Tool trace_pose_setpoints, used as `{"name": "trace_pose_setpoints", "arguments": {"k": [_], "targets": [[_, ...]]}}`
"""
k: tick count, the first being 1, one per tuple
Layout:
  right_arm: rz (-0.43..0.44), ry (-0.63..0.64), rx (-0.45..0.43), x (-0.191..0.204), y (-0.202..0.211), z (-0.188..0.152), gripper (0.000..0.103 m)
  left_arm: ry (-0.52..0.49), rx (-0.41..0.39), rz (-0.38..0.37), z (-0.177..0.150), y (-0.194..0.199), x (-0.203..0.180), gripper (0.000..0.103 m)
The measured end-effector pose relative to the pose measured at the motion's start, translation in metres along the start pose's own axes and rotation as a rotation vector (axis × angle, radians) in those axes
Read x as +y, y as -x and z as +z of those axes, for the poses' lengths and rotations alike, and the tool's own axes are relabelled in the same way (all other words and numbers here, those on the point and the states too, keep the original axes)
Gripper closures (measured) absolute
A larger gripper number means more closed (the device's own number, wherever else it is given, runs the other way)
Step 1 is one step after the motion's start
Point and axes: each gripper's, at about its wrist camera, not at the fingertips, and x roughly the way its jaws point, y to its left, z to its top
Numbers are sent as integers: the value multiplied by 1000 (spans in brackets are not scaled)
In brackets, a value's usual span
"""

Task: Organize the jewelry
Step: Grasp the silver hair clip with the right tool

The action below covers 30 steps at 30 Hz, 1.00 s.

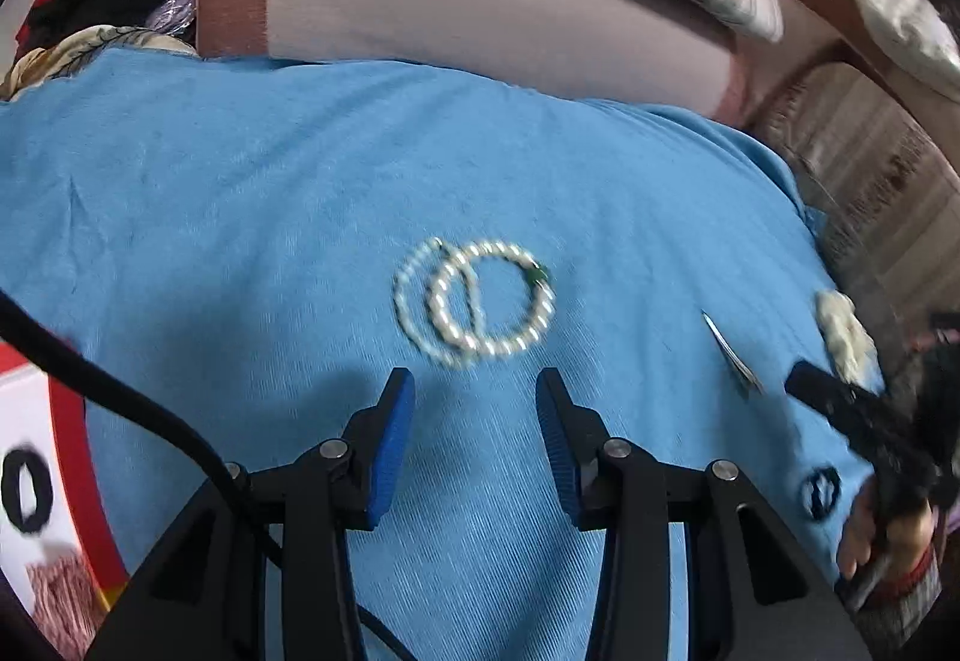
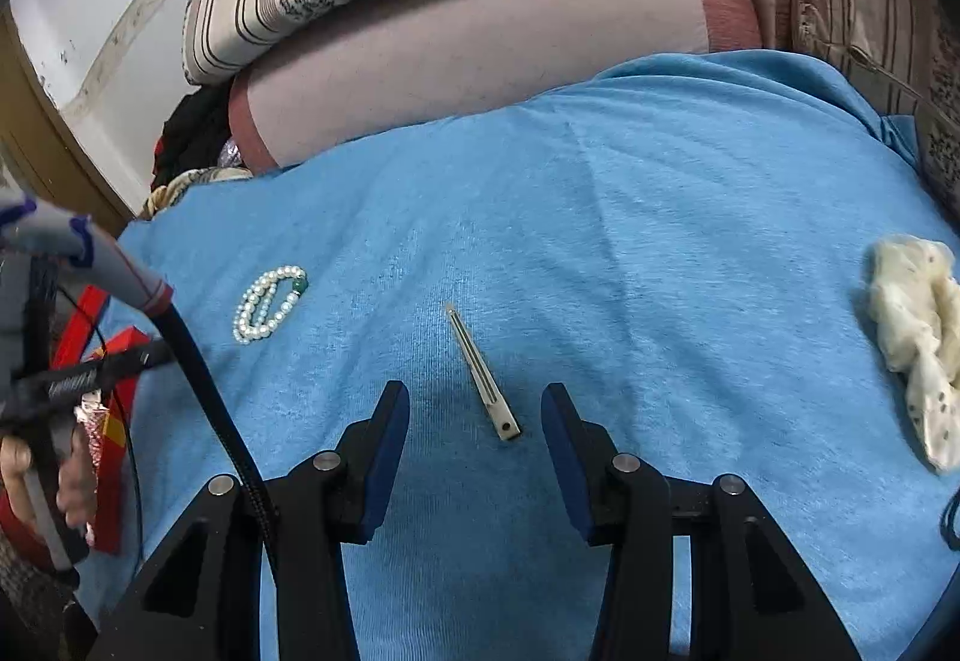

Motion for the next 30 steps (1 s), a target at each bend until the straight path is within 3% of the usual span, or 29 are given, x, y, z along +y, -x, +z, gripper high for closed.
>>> {"name": "trace_pose_setpoints", "arguments": {"k": [7, 14, 16, 17, 18, 19, 20, 22, 27, 28, 30], "targets": [[-26, 41, 18, 1, -26, 6, 53, -142, 10, -83, 20, -27, -44, 63], [-39, 84, 47, 2, -48, 7, 53, -219, 114, -86, 25, -74, -64, 63], [-50, 107, 45, 5, -50, 8, 54, -223, 113, -79, 24, -79, -63, 63], [-60, 119, 43, 6, -51, 9, 56, -217, 110, -83, 24, -79, -61, 63], [-71, 130, 42, 8, -52, 8, 69, -214, 110, -83, 23, -81, -61, 64], [-77, 139, 45, 9, -53, 8, 83, -219, 109, -83, 22, -81, -61, 72], [-83, 142, 45, 9, -53, 8, 89, -224, 108, -87, 22, -80, -63, 84], [-74, 138, 47, 8, -51, 8, 99, -233, 96, -92, 20, -72, -65, 96], [-39, 107, 37, 5, -35, 5, 100, -229, 24, -77, 15, -37, -63, 103], [-35, 102, 37, 4, -33, 4, 100, -239, 7, -57, 14, -32, -63, 102], [-32, 92, 40, 3, -29, 2, 100, -270, -14, 8, 15, -30, -63, 86]]}}
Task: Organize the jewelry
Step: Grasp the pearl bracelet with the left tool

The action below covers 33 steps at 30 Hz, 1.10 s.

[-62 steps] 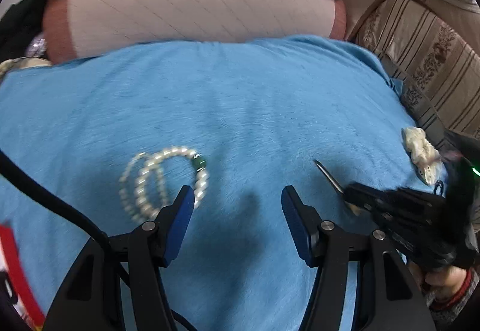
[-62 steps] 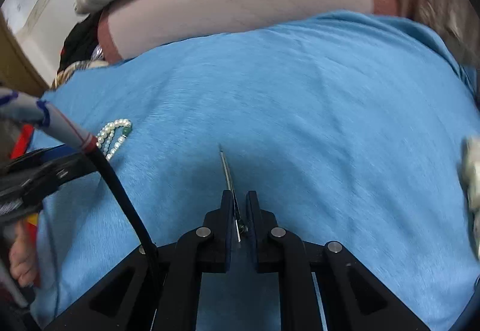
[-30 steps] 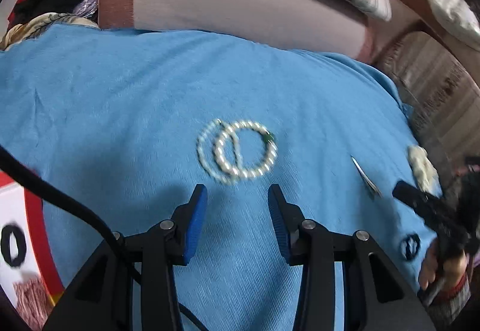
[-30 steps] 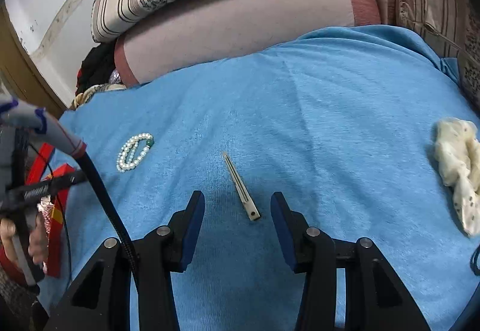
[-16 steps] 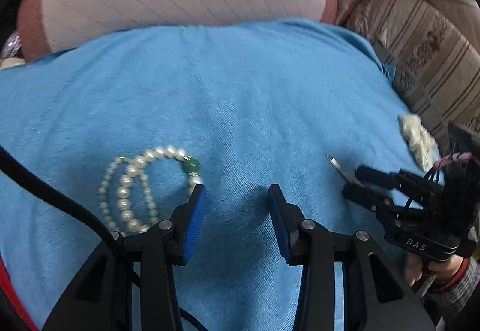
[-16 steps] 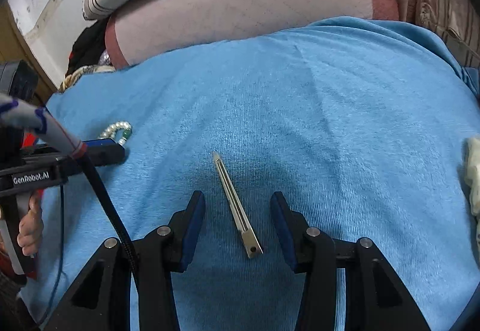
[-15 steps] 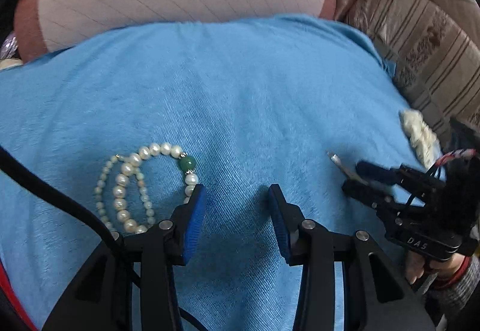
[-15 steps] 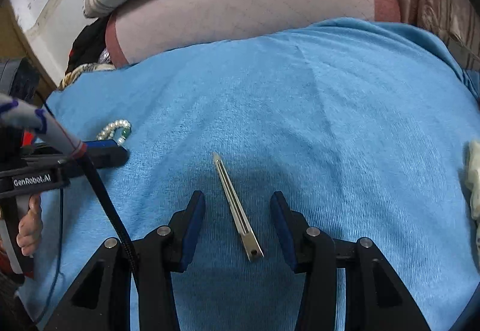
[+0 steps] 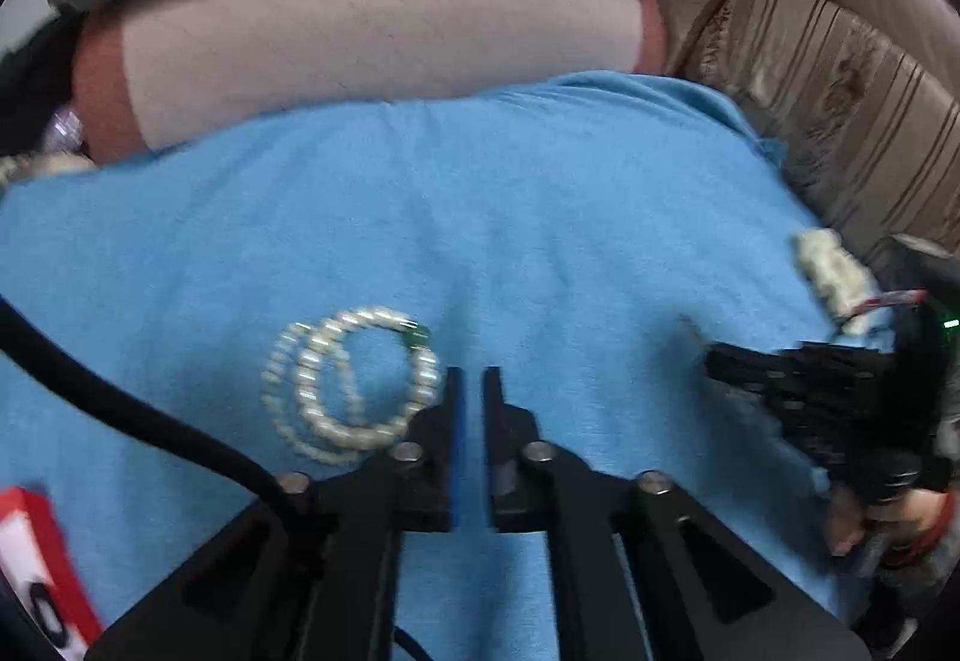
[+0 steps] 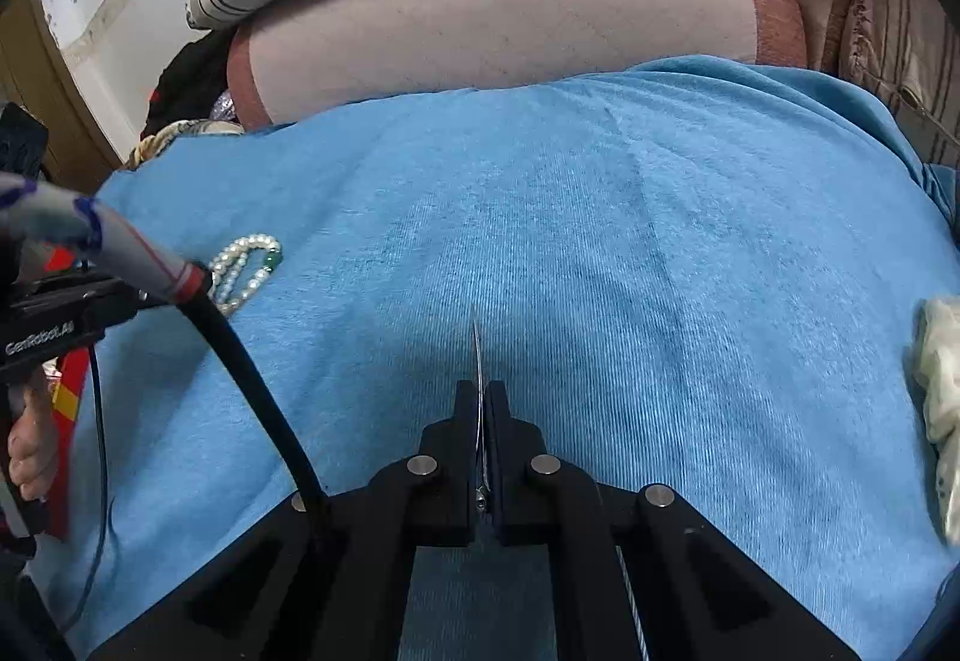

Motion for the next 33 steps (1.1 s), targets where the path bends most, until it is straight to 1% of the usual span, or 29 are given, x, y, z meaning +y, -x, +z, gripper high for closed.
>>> {"name": "trace_pose_setpoints", "arguments": {"k": [1, 2, 3, 4, 7, 9, 10, 11, 12, 13, 15, 17, 18, 20, 22, 24, 28, 30, 33], "targets": [[2, -6, 3, -1, 0, -1, 100, -7, 1, 15, 0, -1, 2, 66], [4, -12, 5, -2, 0, -2, 99, -8, -1, 24, 1, -2, 3, 53], [8, -19, 6, -3, 0, -2, 99, -13, -6, 31, 1, -5, 4, 50], [13, -25, 8, -4, -1, -3, 99, -24, 7, 27, 2, -9, 4, 50], [29, -42, 11, -8, -4, -3, 99, -70, 63, 38, 1, -27, 2, 50], [32, -41, 13, -6, -8, -1, 99, -79, 79, 23, -1, -34, 4, 51], [32, -40, 16, -6, -9, -1, 99, -66, 82, -9, 0, -35, 7, 59], [33, -40, 19, -5, -11, 0, 99, -56, 89, -44, 2, -36, 7, 69], [34, -41, 25, -5, -14, 0, 99, -52, 92, -64, 3, -38, 6, 72], [33, -42, 28, -5, -16, -1, 99, -60, 90, -64, 4, -38, 5, 73], [33, -43, 29, -4, -18, -2, 99, -101, 88, -46, 3, -39, 0, 73], [33, -42, 23, -3, -18, -3, 99, -106, 95, -36, 3, -41, -1, 68], [33, -40, 21, -2, -17, -3, 99, -95, 97, -43, 4, -41, 2, 67], [34, -38, 24, -1, -17, -2, 99, -90, 105, -53, 3, -39, 6, 62], [37, -34, 27, -2, -17, -3, 99, -92, 124, -83, 2, -36, 10, 61], [43, -32, 31, -4, -16, -4, 99, -119, 149, -107, -2, -33, 12, 61], [51, -29, 35, -8, -13, -10, 99, -181, 188, -132, -10, -32, 11, 76], [56, -23, 41, -8, -12, -11, 99, -209, 202, -146, -13, -31, 11, 77], [58, 0, 57, -7, -11, -11, 98, -221, 219, -169, -16, -28, 15, 79]]}}
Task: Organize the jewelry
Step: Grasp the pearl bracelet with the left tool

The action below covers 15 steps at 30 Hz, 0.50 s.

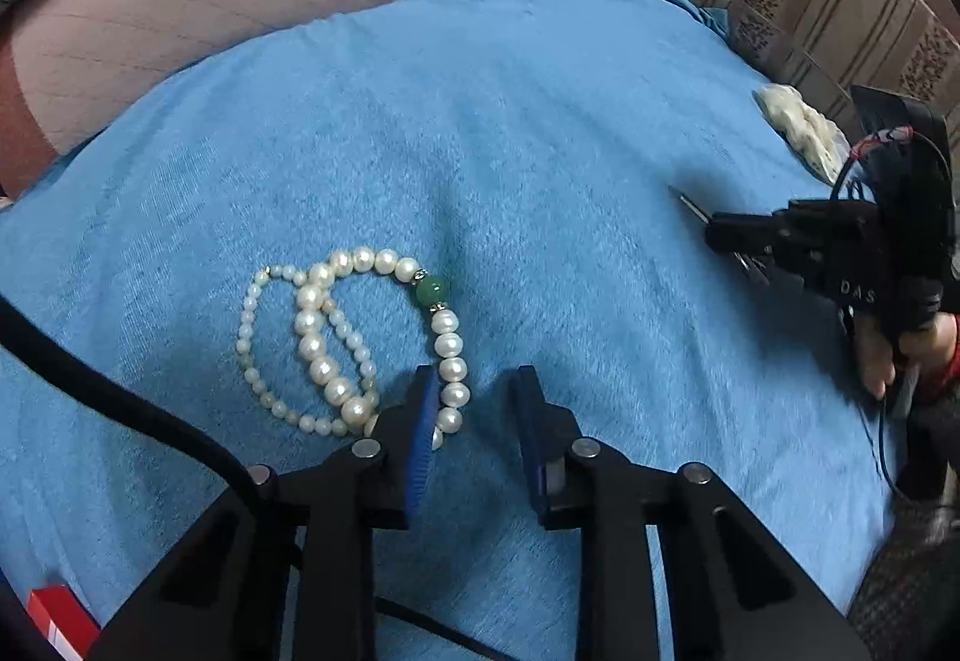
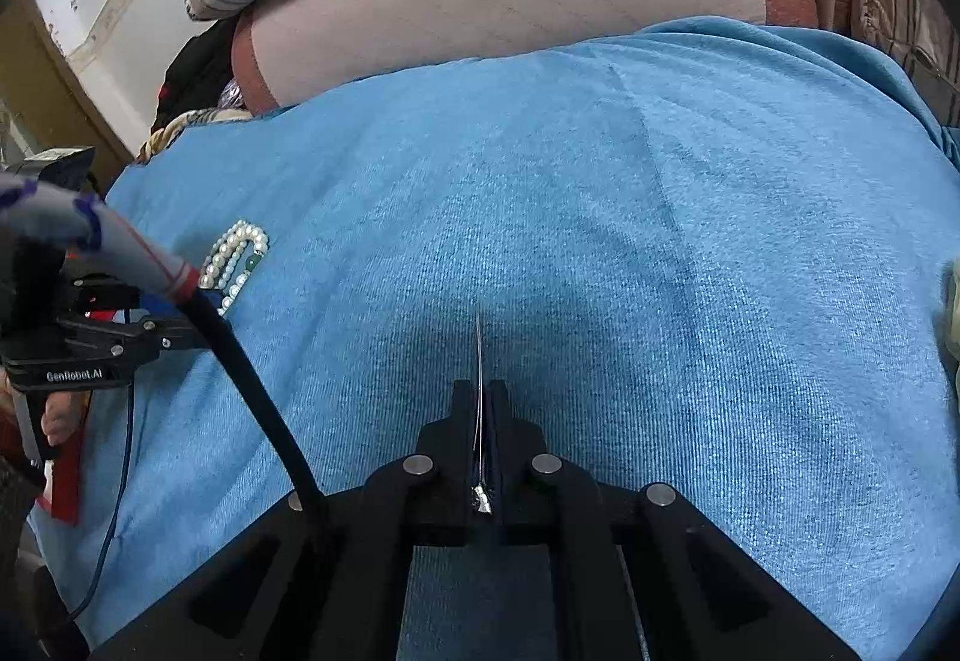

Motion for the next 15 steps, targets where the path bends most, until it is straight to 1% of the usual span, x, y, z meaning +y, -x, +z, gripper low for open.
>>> {"name": "trace_pose_setpoints", "arguments": {"k": [3, 5, 6, 7, 8, 12, 15], "targets": [[-15, 24, 4, 3, -4, -1, 98, -17, 7, 26, -4, -2, -4, 79], [-17, 11, -5, 4, -6, -1, 98, -14, 10, 57, -2, -4, -9, 79], [-17, 6, -9, 5, -6, 0, 98, -16, 7, 87, -1, -6, -14, 79], [-18, 1, -13, 5, -6, 0, 98, -14, 3, 110, 1, -6, -18, 81], [-15, -6, -19, 5, -5, 0, 98, -8, -7, 112, 2, -5, -21, 94], [15, -55, -32, 3, 7, -1, 100, 32, -44, 135, -6, 8, -27, 94], [30, -62, -62, 8, 27, -3, 100, 58, -94, 145, -22, 34, -38, 94]]}}
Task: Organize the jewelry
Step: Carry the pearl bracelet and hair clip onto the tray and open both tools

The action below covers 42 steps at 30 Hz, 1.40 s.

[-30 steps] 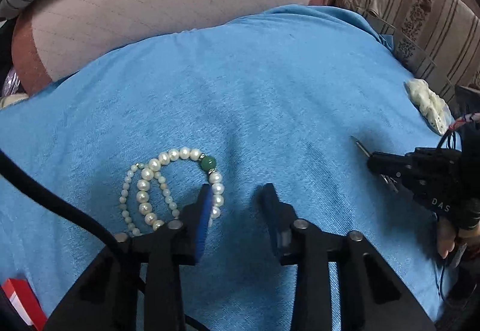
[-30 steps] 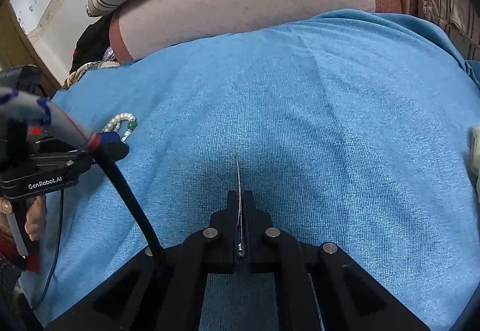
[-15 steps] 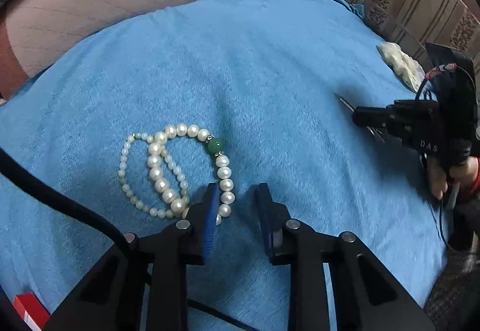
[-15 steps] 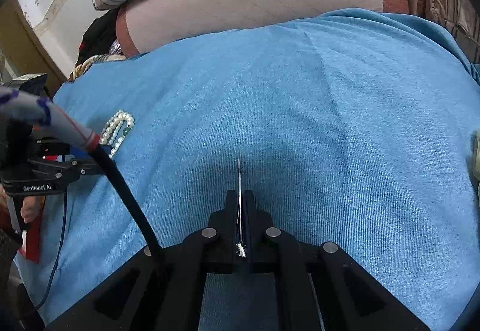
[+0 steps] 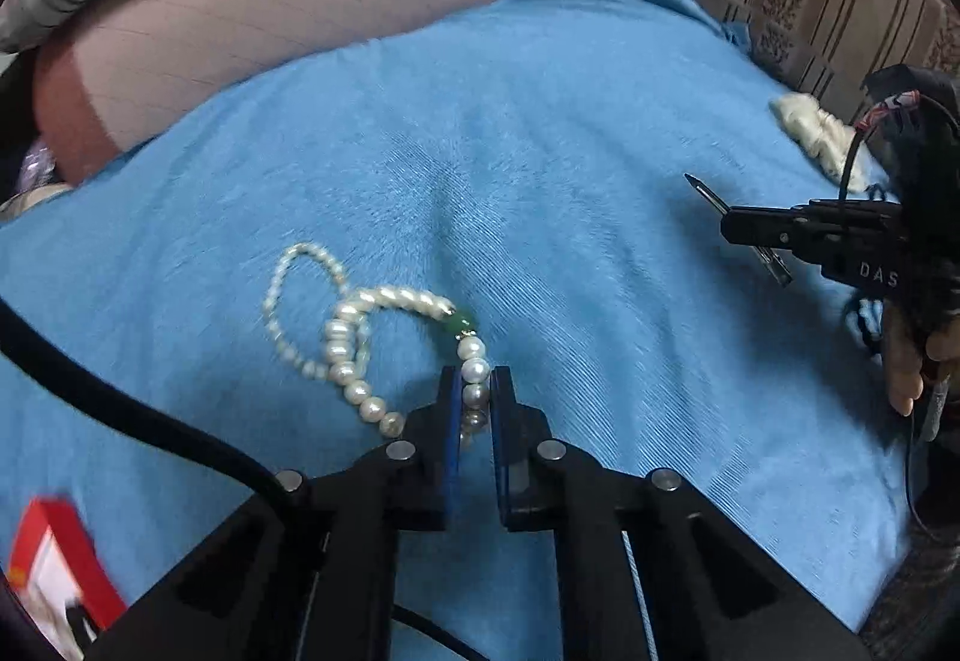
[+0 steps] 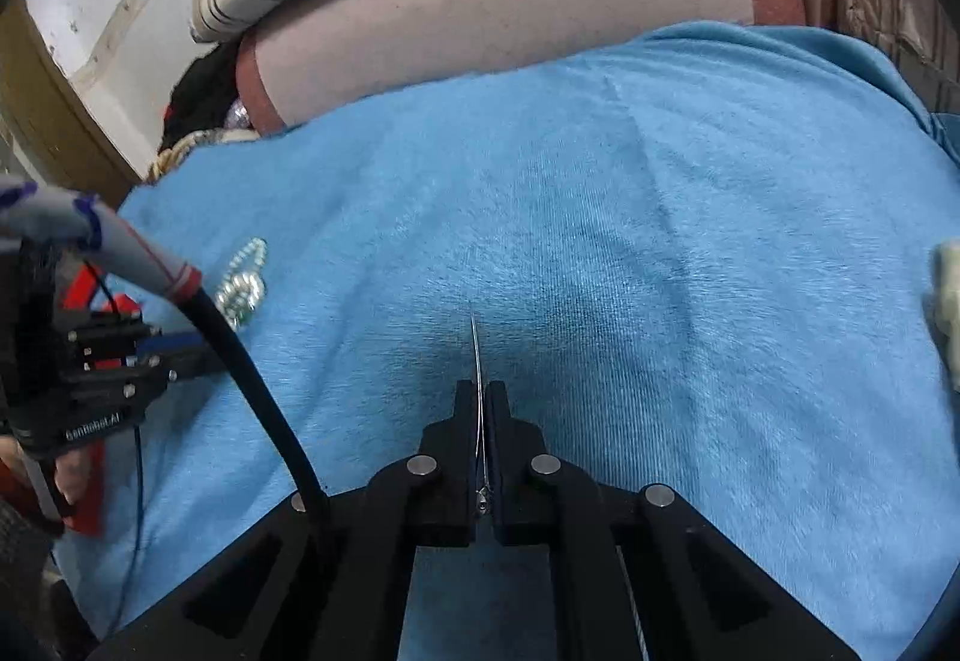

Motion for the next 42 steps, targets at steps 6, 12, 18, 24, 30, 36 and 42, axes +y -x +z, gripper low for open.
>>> {"name": "trace_pose_setpoints", "arguments": {"k": [6, 12, 18, 24, 30, 36, 42], "targets": [[43, 9, -41, 23, 41, -7, 100, 74, -100, -4, -30, 70, 2, 94], [87, 57, -53, 60, 63, -16, 100, 214, -203, -17, -74, 142, 27, 94], [157, 147, -41, 126, 65, -19, 100, 322, -263, 40, -123, 204, 61, 94], [280, 226, 4, 208, 45, -20, 100, 407, -251, 147, -162, 235, 104, 94], [373, 312, 75, 290, 6, -30, 100, 483, -212, 211, -187, 236, 150, 94], [468, 348, 179, 350, -34, -52, 99, 542, -171, 233, -208, 220, 184, 94], [519, 366, 279, 387, -70, -78, 99, 592, -133, 243, -224, 205, 204, 94]]}}
